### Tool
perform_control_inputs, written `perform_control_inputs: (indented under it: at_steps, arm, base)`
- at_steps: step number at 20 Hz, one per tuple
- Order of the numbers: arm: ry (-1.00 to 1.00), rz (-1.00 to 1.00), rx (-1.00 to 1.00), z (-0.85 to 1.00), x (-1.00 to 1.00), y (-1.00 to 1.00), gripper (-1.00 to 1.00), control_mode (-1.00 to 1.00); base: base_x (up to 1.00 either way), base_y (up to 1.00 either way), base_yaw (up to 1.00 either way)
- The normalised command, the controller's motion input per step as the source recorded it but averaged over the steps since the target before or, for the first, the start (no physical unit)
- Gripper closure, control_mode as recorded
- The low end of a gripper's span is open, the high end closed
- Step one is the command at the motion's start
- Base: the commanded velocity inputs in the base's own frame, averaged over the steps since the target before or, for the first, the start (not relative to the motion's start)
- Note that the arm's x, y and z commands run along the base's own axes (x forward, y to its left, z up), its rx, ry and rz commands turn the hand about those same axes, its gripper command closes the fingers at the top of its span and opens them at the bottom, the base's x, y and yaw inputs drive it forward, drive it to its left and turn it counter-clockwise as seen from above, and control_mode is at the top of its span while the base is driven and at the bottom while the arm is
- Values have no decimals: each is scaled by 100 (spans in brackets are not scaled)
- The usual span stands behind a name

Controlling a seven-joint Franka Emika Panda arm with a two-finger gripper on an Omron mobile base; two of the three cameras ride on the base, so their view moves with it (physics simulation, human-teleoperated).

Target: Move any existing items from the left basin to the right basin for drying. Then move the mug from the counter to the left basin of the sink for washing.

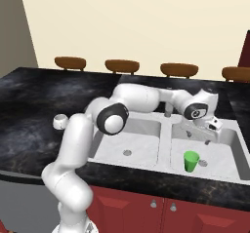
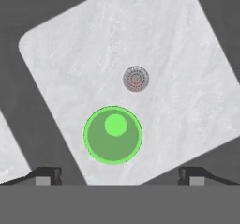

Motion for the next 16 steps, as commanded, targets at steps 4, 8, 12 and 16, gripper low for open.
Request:
perform_control_inputs:
  at_steps: [4, 8, 12, 16]
  arm:
    - [3, 0, 0, 49, -21, 38, -100, -100]
    - [5, -1, 0, 39, -29, 44, -100, -100]
    - [8, -2, 0, 25, -31, 48, -100, -100]
    - [9, -2, 0, 17, -31, 54, -100, -100]
  base:
    - [0, 0, 0]
    - [0, 0, 0]
    - [0, 0, 0]
    - [0, 0, 0]
